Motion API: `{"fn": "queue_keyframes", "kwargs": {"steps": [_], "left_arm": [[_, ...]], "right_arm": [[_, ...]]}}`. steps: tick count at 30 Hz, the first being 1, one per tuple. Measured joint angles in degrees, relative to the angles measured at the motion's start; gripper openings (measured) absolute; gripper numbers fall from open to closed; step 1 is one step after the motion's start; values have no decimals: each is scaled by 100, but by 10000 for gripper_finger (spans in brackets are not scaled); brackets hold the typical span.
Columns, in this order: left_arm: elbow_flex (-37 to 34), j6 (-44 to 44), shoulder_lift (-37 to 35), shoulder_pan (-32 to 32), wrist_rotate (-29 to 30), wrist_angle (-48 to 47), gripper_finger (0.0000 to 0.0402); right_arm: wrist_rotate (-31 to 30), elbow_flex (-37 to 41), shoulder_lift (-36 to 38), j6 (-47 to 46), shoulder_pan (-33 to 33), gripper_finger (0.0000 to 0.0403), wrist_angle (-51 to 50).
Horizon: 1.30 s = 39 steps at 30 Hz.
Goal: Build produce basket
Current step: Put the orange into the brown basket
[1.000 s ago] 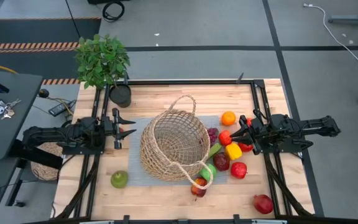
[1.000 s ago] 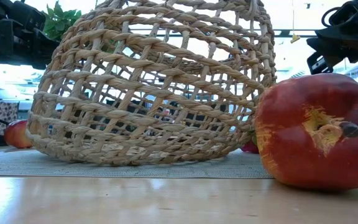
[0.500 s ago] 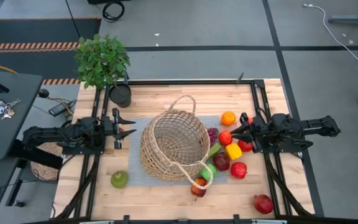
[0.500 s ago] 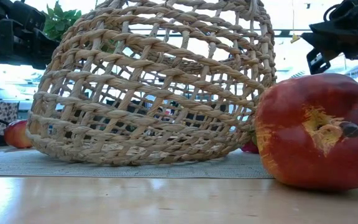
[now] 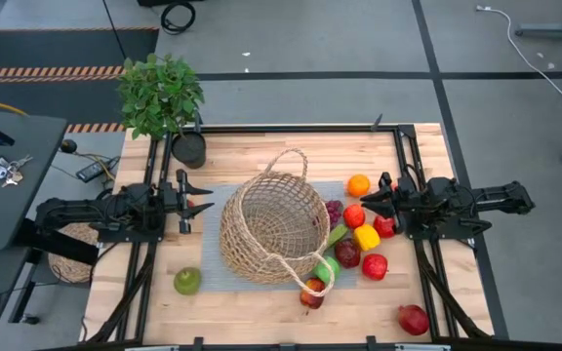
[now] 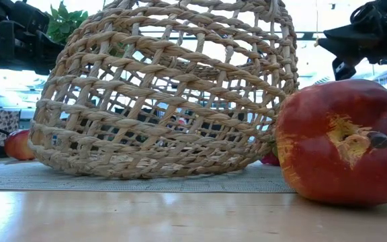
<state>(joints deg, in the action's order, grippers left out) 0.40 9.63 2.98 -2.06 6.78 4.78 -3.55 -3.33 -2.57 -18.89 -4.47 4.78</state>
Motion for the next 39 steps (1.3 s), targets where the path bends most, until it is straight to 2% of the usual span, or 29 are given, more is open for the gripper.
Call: {"fn": "queue_keyframes", "kwargs": {"steps": [4,7,12,14,17,21,28,35,39], "left_arm": [[-1,0,0,0,0,-1,160],[-2,0,2,-1,1,-2,160],[-2,0,2,1,0,-2,160],[0,0,2,-1,1,-2,160],[0,0,0,-1,-1,-2,160],[-1,0,1,1,1,-2,160],[0,0,2,-1,1,-2,160],[-1,0,2,1,0,0,160],[0,0,2,1,-1,-2,160]], "right_arm": [[28,-32,-10,-741,8,82,-139],[23,-495,-148,-814,96,82,-1080],[-1128,-1281,-786,-1015,209,82,-2504],[-1325,-1394,-1108,-1404,251,82,-2825],[-1297,-1390,-1668,-1857,304,92,-3095],[-1009,-1578,-2422,-1507,468,131,-3152],[-1014,-2427,-3655,-1218,753,229,-3245],[-1018,-3620,-4620,-600,1402,311,-4640],[-896,-3875,-5052,-360,1896,341,-5214]]}}
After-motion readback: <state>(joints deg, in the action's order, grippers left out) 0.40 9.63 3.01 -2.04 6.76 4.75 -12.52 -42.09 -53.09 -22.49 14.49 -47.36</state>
